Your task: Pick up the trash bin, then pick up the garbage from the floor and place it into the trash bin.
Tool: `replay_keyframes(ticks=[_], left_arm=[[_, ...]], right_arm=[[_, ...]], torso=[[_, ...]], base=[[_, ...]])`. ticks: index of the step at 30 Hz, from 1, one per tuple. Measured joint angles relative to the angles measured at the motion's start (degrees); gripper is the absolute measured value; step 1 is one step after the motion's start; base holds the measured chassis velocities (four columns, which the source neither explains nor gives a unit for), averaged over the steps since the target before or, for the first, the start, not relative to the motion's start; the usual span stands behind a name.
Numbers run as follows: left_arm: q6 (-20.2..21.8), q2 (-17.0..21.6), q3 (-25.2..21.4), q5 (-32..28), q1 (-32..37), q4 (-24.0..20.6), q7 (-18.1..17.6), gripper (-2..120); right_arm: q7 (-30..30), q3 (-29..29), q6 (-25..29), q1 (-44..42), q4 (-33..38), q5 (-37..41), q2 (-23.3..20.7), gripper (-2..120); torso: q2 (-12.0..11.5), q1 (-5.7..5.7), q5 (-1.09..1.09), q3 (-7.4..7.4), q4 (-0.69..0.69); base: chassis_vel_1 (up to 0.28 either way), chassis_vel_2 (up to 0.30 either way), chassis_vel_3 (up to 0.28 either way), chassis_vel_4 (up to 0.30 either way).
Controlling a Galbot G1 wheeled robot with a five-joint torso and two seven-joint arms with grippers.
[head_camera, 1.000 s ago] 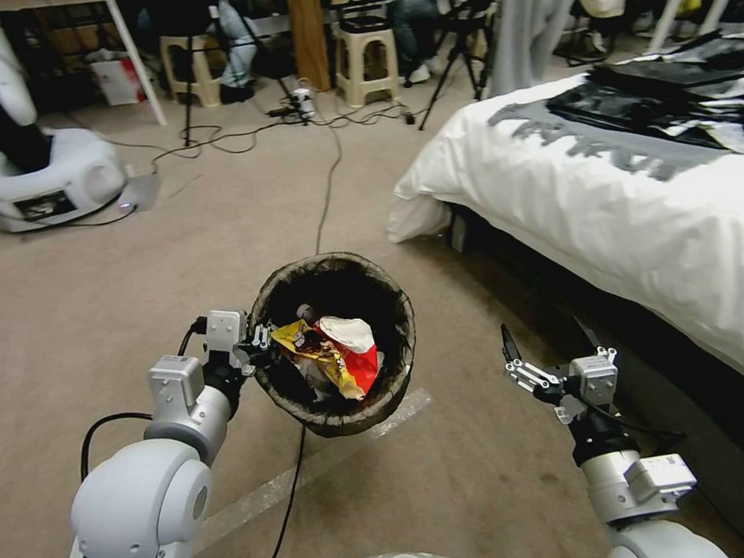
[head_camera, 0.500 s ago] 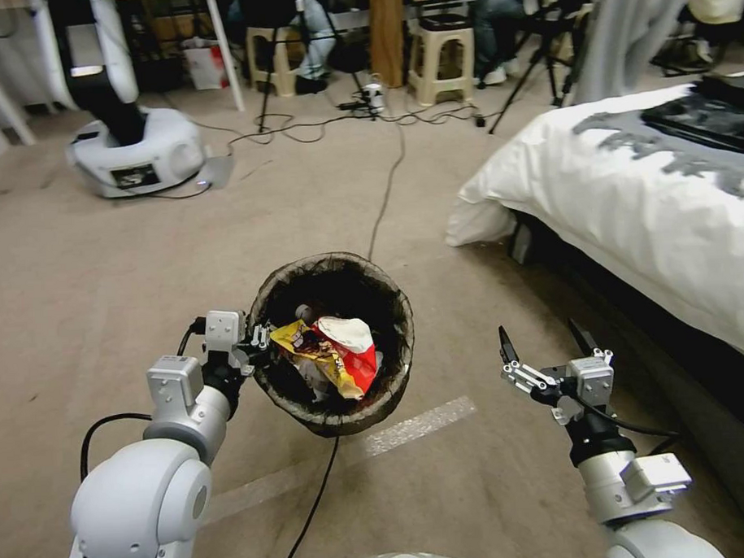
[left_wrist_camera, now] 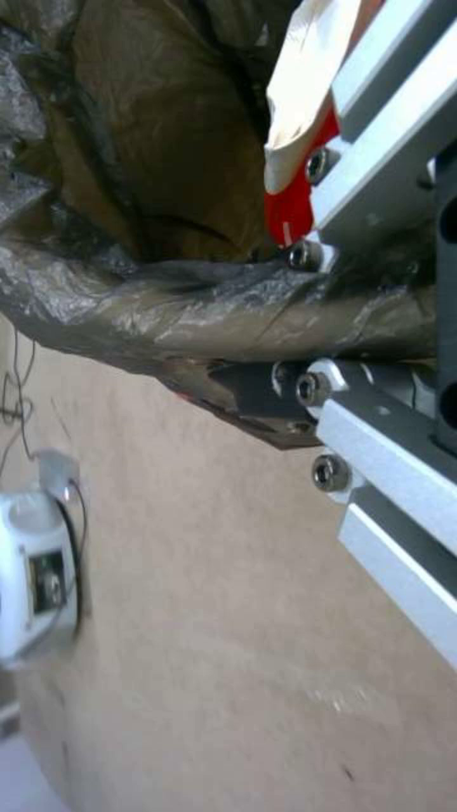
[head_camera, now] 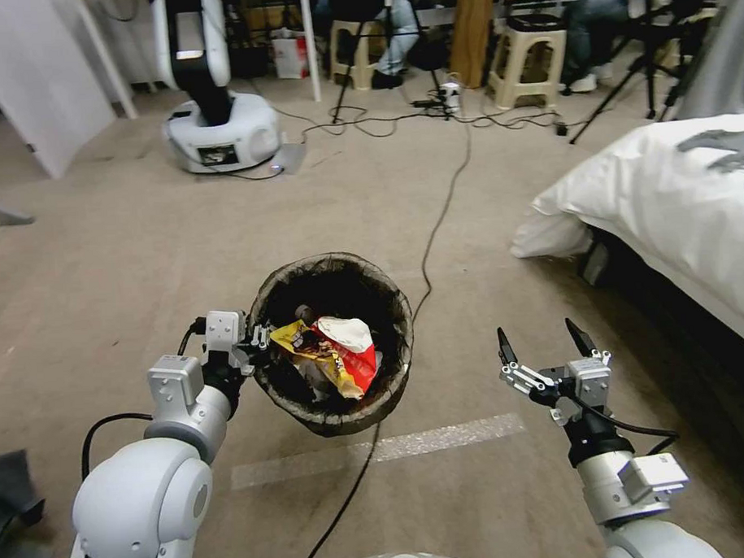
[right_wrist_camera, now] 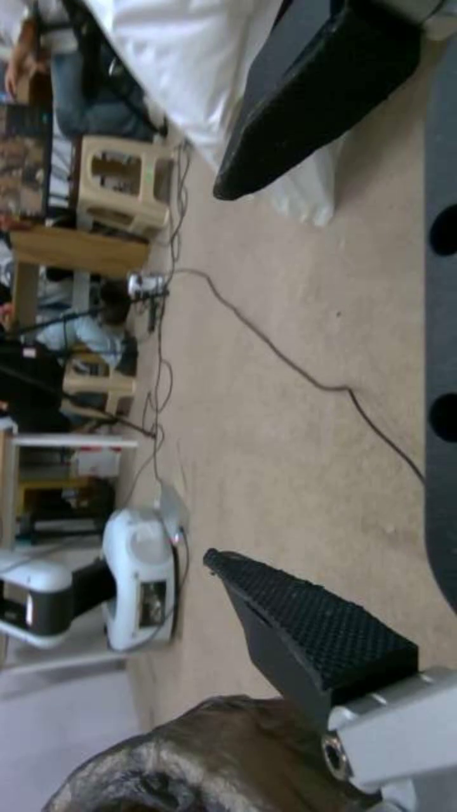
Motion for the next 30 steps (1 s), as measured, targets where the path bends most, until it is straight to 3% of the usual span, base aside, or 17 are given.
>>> replay_keyframes(ticks=[22,30], left_arm=[[-2.1,-0.3,1.3,1.6,-0.3,3.6,0.2,2],[-1.4,-0.4,1.2,2.1,0.8,8.2,0.2,1]], right_arm=[[0.4,0.3,-0.1,-0.1,0.0,0.3,0.2,100],[0.9,0.0,-0.1,0.3,-0.3,0.3,0.7,100]], torso=[[0.0,0.01,0.00,0.00,-0.02],[0.0,0.00,-0.01,0.00,0.00]], base=[[0.065,0.065,0.058,0.055],[0.000,0.000,0.000,0.000]])
